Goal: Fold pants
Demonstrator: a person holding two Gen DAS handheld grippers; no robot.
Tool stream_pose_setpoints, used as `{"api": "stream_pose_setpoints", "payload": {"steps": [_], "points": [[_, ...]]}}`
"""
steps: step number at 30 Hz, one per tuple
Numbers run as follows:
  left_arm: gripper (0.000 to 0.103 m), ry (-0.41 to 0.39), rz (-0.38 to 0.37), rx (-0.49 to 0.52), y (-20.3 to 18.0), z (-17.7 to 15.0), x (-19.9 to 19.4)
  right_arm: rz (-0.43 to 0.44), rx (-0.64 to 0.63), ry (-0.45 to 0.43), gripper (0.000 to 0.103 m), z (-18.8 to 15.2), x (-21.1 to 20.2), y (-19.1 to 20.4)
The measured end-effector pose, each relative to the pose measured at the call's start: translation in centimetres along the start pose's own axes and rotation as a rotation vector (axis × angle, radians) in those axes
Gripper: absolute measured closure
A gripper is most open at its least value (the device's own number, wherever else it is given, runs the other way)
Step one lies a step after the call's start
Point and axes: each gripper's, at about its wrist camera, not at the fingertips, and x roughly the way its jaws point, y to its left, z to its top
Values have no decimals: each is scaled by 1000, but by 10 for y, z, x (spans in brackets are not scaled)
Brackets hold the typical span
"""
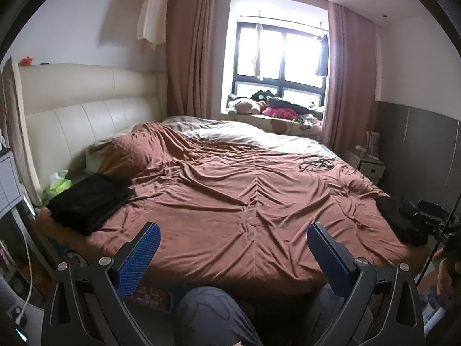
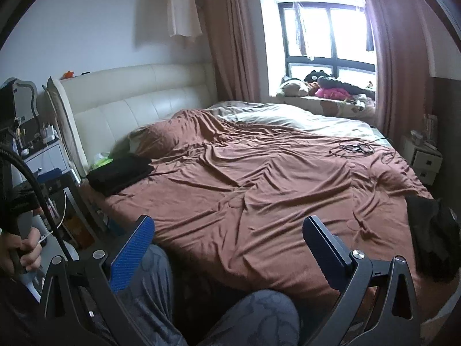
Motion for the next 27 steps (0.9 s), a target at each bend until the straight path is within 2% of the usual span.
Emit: {"api": "stream_pose_setpoints", "payload": {"steps": [10,27], "points": [[1,-7,-6,-11,-2,-24,-16,-98,28,-37,0,-33,-19,10],[1,-19,-15,-6,-7,-34,-27,-141,32,-41,0,-48,-30,27]]}}
